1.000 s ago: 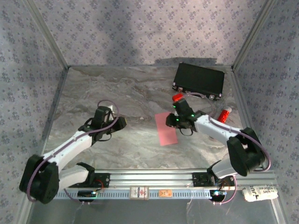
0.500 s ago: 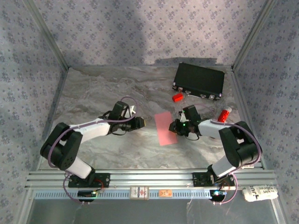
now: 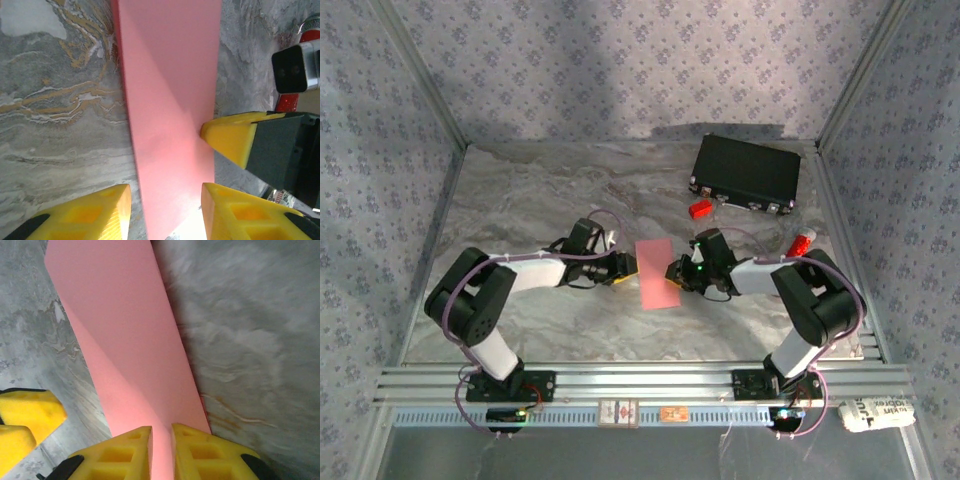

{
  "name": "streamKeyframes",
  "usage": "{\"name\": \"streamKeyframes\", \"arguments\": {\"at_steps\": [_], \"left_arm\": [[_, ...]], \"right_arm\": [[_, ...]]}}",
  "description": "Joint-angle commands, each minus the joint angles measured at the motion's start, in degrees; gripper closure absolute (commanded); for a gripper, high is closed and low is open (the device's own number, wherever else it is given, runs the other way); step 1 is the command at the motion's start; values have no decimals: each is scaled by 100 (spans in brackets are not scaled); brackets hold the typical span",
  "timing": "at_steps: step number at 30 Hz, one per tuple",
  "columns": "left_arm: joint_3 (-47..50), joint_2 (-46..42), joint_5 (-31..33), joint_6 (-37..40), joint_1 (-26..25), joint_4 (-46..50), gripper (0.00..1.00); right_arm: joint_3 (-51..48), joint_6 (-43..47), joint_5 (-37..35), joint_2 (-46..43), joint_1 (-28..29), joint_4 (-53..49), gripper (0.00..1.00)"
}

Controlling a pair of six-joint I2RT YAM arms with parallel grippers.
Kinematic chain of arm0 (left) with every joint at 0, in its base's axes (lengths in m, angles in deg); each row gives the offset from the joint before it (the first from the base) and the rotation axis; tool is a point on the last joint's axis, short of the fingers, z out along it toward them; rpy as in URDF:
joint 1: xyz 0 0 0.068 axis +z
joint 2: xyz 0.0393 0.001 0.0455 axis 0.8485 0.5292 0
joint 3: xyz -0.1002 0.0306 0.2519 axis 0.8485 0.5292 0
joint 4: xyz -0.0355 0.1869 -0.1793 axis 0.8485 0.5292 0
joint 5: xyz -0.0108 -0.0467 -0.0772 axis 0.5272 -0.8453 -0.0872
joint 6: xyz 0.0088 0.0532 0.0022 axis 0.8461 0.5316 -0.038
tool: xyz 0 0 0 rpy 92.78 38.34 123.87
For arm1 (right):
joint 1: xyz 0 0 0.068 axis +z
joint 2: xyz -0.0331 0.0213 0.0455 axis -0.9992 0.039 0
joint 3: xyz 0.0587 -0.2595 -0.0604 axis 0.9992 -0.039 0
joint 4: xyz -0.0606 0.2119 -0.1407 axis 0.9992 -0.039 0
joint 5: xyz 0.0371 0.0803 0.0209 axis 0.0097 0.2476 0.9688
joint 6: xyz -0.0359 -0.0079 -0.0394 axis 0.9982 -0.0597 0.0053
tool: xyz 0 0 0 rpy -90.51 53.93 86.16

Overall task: Fold a paper plane with a square sheet of paper (pick it up from the middle)
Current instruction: Third fold the triangle at the center of the table.

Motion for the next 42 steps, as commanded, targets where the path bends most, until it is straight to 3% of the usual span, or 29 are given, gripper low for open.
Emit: {"name": "streamKeyframes", "arguments": {"at_steps": [1, 26, 36, 42], "left_arm": [[-25, 134, -184, -237, -32, -293, 60], [-318, 663, -137, -317, -138, 205, 66], [-828, 817, 265, -29, -274, 1333, 65], [-906, 928, 159, -134, -297, 1284, 63]], "right_arm": [[5, -642, -379, 212, 212, -89, 81], [32, -716, -499, 232, 282, -211, 82], [44, -689, -516, 211, 275, -266, 82], [37, -681, -505, 222, 282, -252, 82]]}}
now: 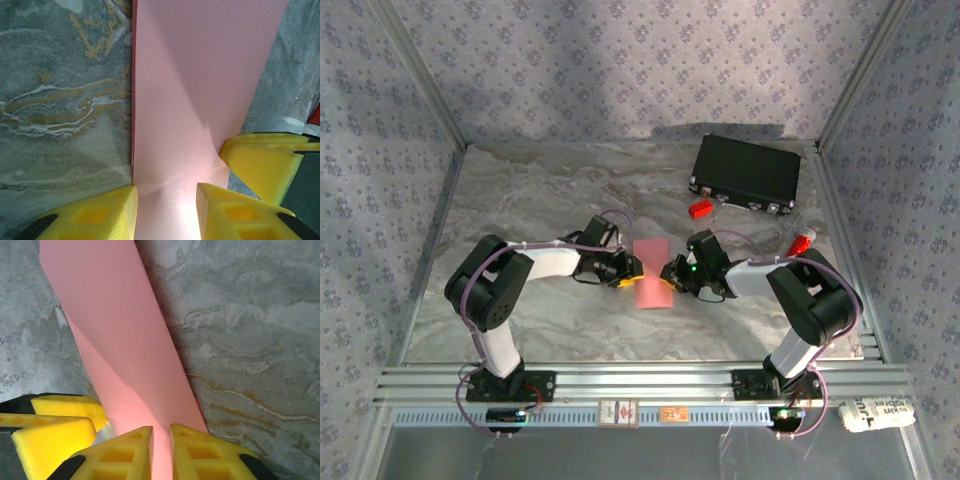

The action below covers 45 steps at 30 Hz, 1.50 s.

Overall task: Fold a paper plane with a square sheet of paper (pick it up from the middle)
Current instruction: Third fold the triangle at the center of the table.

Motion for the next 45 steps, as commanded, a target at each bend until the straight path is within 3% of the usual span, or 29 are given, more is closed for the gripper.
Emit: {"name": "streamKeyframes", "arguments": {"at_steps": [1, 14, 31, 40, 45], "left_arm": [[-59, 189, -15, 34, -82, 172, 63], [20, 284, -467, -412, -78, -859, 58], [194, 11, -271, -463, 44, -1471, 51], [18, 167, -333, -452, 138, -1472, 51], [-3, 189, -465, -441, 142, -1374, 56]], "right_arm": [[17, -29, -244, 156, 33, -420, 82], [-14, -43, -229, 186, 38, -359, 82], [-18, -25, -193, 200, 39, -324, 82], [-4, 2, -158, 181, 28, -301, 82], [-16, 10, -166, 154, 31, -299, 82]]}}
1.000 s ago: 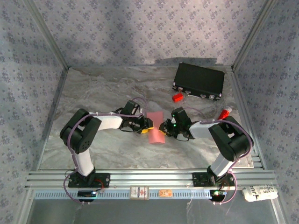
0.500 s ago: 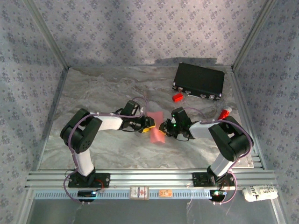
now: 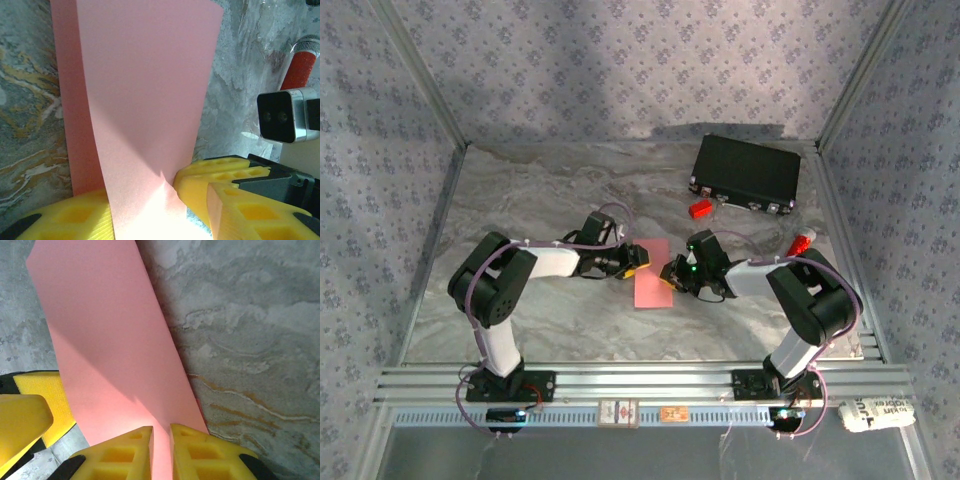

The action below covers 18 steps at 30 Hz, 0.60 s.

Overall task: Fold a paper plane with a square sheet of paper (pick it up from the middle)
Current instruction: Third fold the triangle at the center of the table.

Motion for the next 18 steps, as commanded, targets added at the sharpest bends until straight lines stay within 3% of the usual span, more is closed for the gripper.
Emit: {"name": "streamKeyframes", "arguments": {"at_steps": [1, 10, 18], "left_arm": [[-133, 28, -168, 9, 20, 50, 58], [-26, 34, -158, 31, 20, 177, 86], [-19, -59, -138, 58, 28, 378, 95]], "right_arm": [[-18, 8, -175, 143, 28, -291, 82], [-44, 91, -128, -11, 30, -178, 80], [-64, 512, -217, -465, 17, -335, 73]]}}
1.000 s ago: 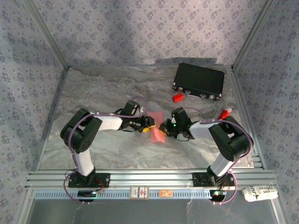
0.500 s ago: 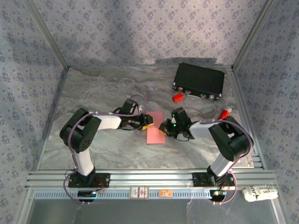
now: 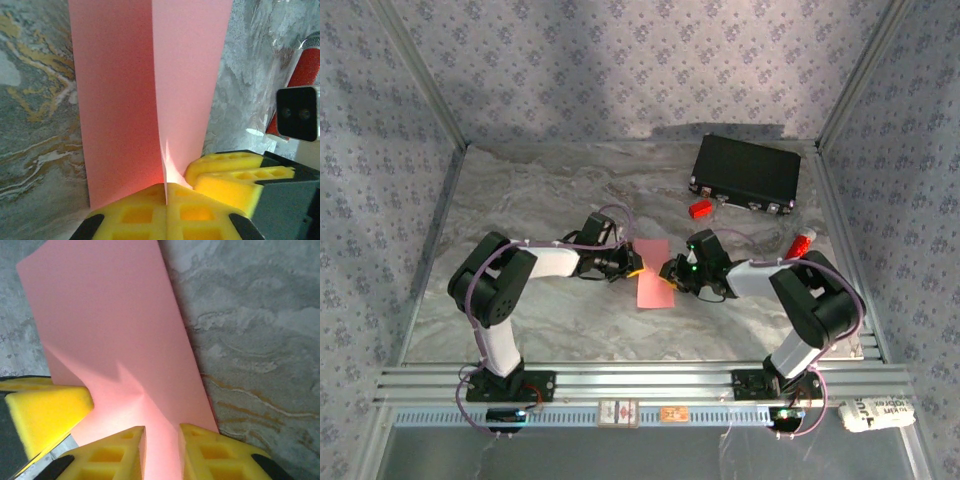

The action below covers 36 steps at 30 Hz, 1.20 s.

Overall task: Fold a paper plane with a square sheet of paper (pick it up from the middle)
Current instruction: Third fold the triangle at the center of the table.

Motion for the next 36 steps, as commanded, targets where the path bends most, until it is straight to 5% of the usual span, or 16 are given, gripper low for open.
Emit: {"name": "streamKeyframes", "arguments": {"at_steps": [1, 10, 16, 21, 36], "left_arm": [[-3, -86, -107, 53, 42, 213, 96], [367, -391, -193, -192, 282, 175, 97], [389, -458, -308, -258, 372, 148, 97], [353, -484, -332, -277, 392, 156, 97], [363, -520, -353, -285, 390, 192, 97]], "right_arm": [[-56, 442, -222, -411, 19, -373, 71], [169, 2195, -869, -1504, 295, -1659, 50], [435, 3910, -2284, -1722, 1436, -2111, 42], [473, 4819, -2727, -1548, 2158, -1891, 30], [437, 6200, -4377, -601, 3565, -1100, 28]]}}
